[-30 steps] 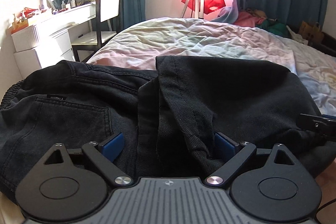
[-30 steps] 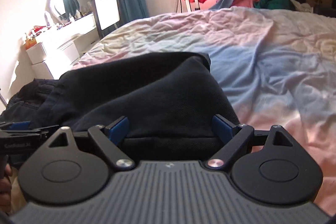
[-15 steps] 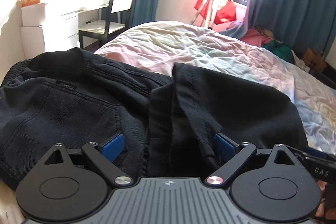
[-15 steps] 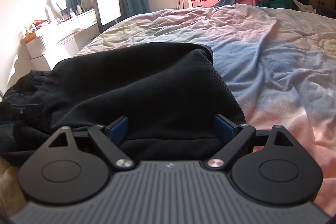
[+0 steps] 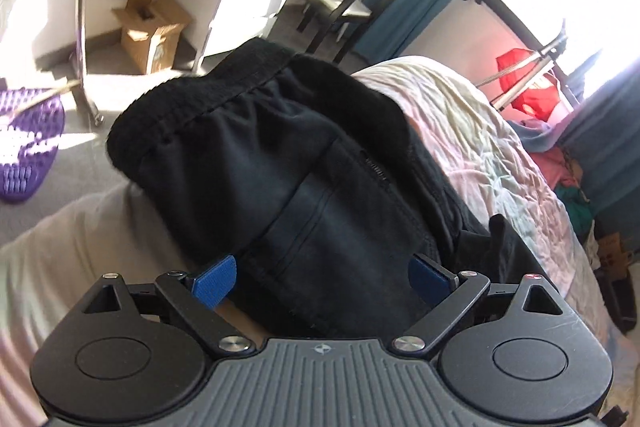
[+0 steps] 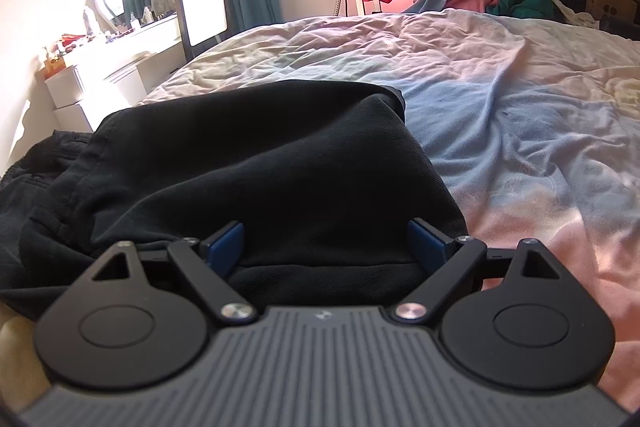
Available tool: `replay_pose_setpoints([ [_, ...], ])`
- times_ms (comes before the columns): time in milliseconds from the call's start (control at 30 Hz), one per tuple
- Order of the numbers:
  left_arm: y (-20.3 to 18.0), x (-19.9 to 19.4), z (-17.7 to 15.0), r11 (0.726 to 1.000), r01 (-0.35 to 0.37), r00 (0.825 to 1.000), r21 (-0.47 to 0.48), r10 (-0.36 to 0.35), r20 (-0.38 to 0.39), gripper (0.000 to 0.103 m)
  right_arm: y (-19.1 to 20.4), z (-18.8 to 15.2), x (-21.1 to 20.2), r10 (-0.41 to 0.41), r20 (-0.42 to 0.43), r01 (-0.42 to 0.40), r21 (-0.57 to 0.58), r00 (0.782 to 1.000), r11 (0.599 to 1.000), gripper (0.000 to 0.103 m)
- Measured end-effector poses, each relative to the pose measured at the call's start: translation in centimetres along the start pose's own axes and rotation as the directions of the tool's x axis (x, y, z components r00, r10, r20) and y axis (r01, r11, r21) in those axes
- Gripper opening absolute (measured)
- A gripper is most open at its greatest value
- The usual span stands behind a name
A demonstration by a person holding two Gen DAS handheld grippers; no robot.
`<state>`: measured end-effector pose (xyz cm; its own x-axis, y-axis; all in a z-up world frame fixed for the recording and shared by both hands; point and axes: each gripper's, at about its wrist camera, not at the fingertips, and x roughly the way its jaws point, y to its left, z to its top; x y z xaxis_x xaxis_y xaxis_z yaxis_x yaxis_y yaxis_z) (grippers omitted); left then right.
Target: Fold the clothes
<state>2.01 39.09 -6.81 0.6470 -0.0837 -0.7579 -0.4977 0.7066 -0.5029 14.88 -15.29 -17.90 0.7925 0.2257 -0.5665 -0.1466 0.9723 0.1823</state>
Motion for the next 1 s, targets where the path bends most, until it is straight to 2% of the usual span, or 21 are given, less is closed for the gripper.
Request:
replay_pose_setpoints([
  [100, 3.0, 1.6, -0.6, 0.987, 0.082, 0.996, -0.137, -0.084, -0.014, 0.093, 0.0, 0.0, 0.0, -0.001, 0.0, 0.001, -0.003, 1.0, 1.0, 0.09],
  [233, 6.0, 4.0, -0.9, 0.925, 0.213, 0.977, -0.314, -0.193, 0.093, 0.093, -0.1, -0.1, -0.1, 0.004, 0.001, -0.004, -0.004, 1.0, 1.0, 0.09],
  [300, 6.7, 4.7, -0.9, 0.898, 0.24, 0.969, -0.369, -0.2, 0.144, 0.094, -0.2, -0.2, -0.2, 0.007, 0.003, -0.007, -0.009, 1.0, 1.0, 0.09],
  [400, 6.6, 4.4, -0.9, 0.873, 0.248, 0.956, -0.42, -0.15, 0.252, 0.089, -0.3, -0.2, -0.4, 0.011, 0.006, -0.011, -0.015, 1.0, 1.0, 0.089],
  [467, 6.3, 4.3, -0.5, 0.866, 0.287, 0.941, -0.41, -0.176, 0.288, 0.086, -0.2, -0.1, -0.4, 0.011, 0.012, -0.011, -0.009, 1.0, 1.0, 0.089],
  [500, 6.3, 4.0, -0.5, 0.863, 0.319, 0.928, -0.392, -0.201, 0.314, 0.082, -0.2, -0.1, -0.4, 0.011, 0.015, -0.011, -0.007, 1.0, 1.0, 0.089],
  [567, 6.1, 3.4, -0.5, 0.861, 0.382, 0.896, -0.336, -0.256, 0.364, 0.082, -0.2, -0.1, -0.4, 0.01, 0.021, -0.01, -0.002, 1.0, 1.0, 0.089],
  [633, 5.8, 2.6, -0.7, 0.863, 0.44, 0.856, -0.249, -0.319, 0.407, 0.082, 0.0, 0.0, -0.4, 0.005, 0.026, -0.005, -0.007, 1.0, 1.0, 0.09],
  [700, 5.3, 1.9, -1.0, 0.847, 0.501, 0.808, -0.178, -0.384, 0.447, 0.082, 0.2, -0.1, -0.3, 0.0, 0.031, 0.001, -0.012, 1.0, 1.0, 0.09],
  [733, 5.2, 1.9, -1.1, 0.844, 0.51, 0.8, -0.164, -0.396, 0.45, 0.082, 0.3, -0.1, -0.3, -0.002, 0.032, 0.003, -0.013, 0.999, 1.0, 0.09],
  [800, 4.1, 2.7, -1.3, 0.871, 0.457, 0.84, -0.179, -0.356, 0.41, 0.084, 0.3, -0.1, -0.2, -0.006, 0.035, 0.006, -0.014, 0.999, 1.0, 0.09],
  [833, 4.0, 3.4, -1.2, 0.887, 0.408, 0.876, -0.215, -0.315, 0.364, 0.083, 0.4, -0.1, -0.1, -0.008, 0.035, 0.008, -0.016, 0.999, 1.0, 0.09],
  [867, 4.3, 4.3, -1.2, 0.891, 0.376, 0.902, -0.257, -0.288, 0.321, 0.083, 0.5, -0.1, 0.0, -0.01, 0.035, 0.011, -0.018, 0.999, 1.0, 0.09],
  [900, 4.8, 5.3, -1.1, 0.882, 0.358, 0.919, -0.306, -0.275, 0.283, 0.081, 0.5, -0.1, 0.0, -0.013, 0.036, 0.014, -0.021, 0.999, 1.0, 0.09],
  [933, 5.6, 5.6, -1.1, 0.862, 0.373, 0.914, -0.345, -0.277, 0.296, 0.074, 0.6, -0.1, 0.0, -0.016, 0.038, 0.016, -0.024, 0.999, 1.0, 0.09],
  [1000, 7.2, 6.0, -1.1, 0.813, 0.409, 0.899, -0.415, -0.28, 0.338, 0.072, 0.7, 0.0, -0.1, -0.019, 0.043, 0.02, -0.028, 0.999, 0.999, 0.09],
])
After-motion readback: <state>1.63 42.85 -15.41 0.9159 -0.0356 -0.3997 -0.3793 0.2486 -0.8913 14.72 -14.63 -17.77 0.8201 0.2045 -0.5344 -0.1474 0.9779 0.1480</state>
